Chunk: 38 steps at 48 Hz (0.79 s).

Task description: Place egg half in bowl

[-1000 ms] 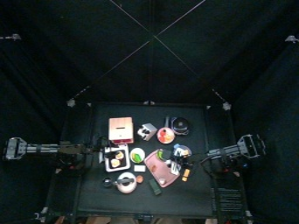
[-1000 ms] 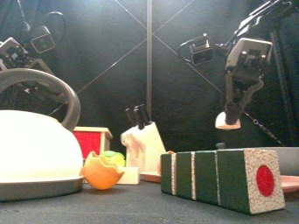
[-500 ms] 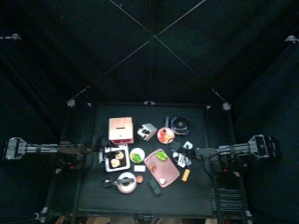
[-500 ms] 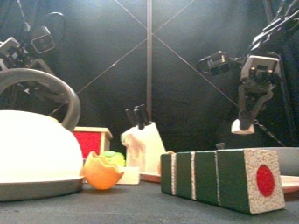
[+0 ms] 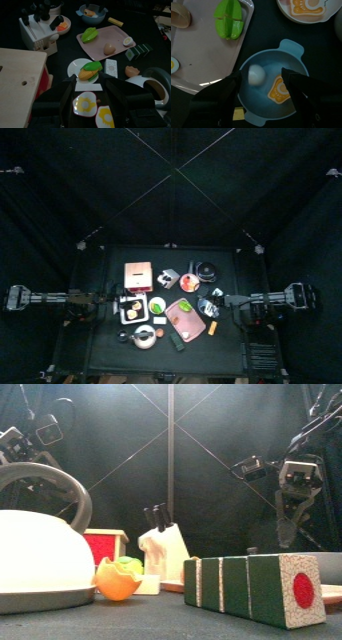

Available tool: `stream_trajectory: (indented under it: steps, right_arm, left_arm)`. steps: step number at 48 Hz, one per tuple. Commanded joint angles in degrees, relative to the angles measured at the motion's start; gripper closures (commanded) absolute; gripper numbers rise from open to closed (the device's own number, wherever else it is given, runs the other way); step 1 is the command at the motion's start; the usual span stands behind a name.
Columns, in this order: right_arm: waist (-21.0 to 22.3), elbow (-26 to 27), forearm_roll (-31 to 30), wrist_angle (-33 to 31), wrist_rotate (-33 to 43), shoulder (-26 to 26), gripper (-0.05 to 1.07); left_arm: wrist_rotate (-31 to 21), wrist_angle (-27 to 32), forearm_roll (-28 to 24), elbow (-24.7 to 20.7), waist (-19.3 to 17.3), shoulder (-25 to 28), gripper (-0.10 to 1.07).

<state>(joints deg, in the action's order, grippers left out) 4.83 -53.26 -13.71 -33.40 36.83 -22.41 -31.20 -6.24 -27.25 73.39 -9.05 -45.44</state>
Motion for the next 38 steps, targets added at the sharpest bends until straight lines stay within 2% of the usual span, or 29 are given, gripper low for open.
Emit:
stream_trajectory:
  steps: [1, 38]
  right_arm:
    - [-0.09, 0.44, 0.18, 0.35, -0.09, -0.7, 0.08]
    - [-0.97, 0.0, 2.9, 0.18, -0.09, 0.09, 0.08]
  left_arm:
    - [0.0, -0.26, 0.09, -0.7, -0.09, 0.09, 0.18]
    - [0.0, -0.26, 0.09, -0.53, -0.09, 0.09, 0.18]
